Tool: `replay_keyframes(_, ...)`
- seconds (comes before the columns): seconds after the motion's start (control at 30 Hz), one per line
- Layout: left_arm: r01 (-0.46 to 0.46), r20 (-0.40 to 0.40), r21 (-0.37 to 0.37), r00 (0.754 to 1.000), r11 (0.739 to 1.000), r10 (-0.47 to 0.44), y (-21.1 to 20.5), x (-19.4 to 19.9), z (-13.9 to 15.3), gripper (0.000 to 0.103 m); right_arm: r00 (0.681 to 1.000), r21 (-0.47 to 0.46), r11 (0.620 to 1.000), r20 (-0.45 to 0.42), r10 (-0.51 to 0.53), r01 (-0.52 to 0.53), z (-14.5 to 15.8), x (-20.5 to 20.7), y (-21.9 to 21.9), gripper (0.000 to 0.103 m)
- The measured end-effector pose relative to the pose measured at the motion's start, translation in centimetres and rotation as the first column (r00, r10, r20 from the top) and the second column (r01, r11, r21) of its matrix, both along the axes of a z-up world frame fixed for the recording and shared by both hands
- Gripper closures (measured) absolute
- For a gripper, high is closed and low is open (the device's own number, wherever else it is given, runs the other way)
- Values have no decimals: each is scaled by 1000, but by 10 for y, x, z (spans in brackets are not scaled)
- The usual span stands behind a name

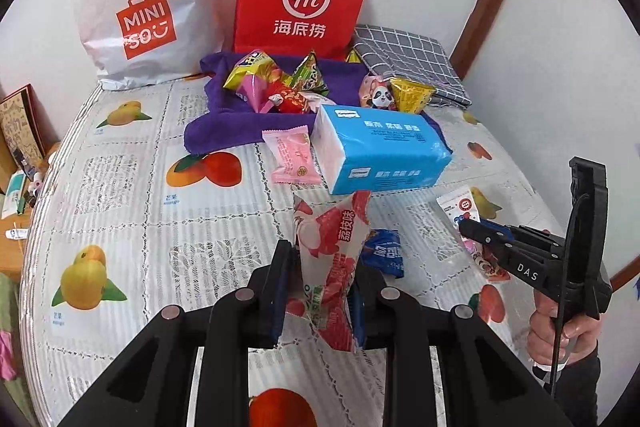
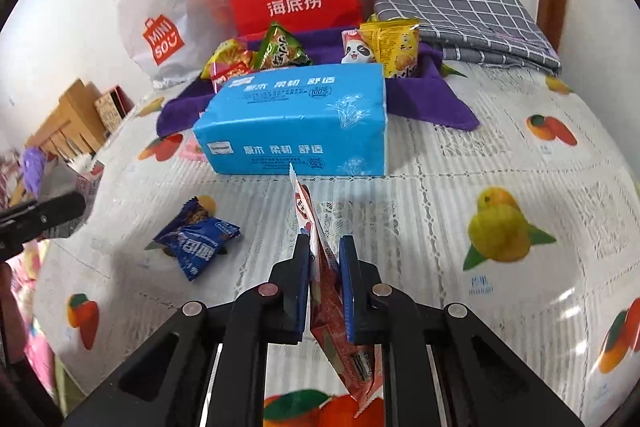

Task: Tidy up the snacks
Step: 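Carry the strawberry bag in the left tool while the right tool carries the strip bag toward the towel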

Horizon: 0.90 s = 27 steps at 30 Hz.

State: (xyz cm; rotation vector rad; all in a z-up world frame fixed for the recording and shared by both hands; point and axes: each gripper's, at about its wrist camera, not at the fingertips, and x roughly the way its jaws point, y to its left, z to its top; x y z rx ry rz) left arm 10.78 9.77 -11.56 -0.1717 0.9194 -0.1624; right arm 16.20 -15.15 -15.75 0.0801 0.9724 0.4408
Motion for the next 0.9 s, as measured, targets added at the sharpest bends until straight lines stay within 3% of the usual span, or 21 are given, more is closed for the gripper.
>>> replay_keyframes(0.2, 14, 14, -3, 1000, 1000, -14, -4, -3, 10, 79, 1000, 63, 998, 4, -14, 14, 19, -11, -10, 90)
replay_keyframes(0.53, 52, 35, -51, 998, 997, -50, -15, 8, 35, 79, 996, 82, 997, 84, -10, 3, 72, -26, -8, 90)
replay_keyframes(0.9, 84, 51, -83, 996, 993, -80, -28, 35, 61, 79, 996, 137, 991, 93, -18, 5, 111, -8, -6, 90)
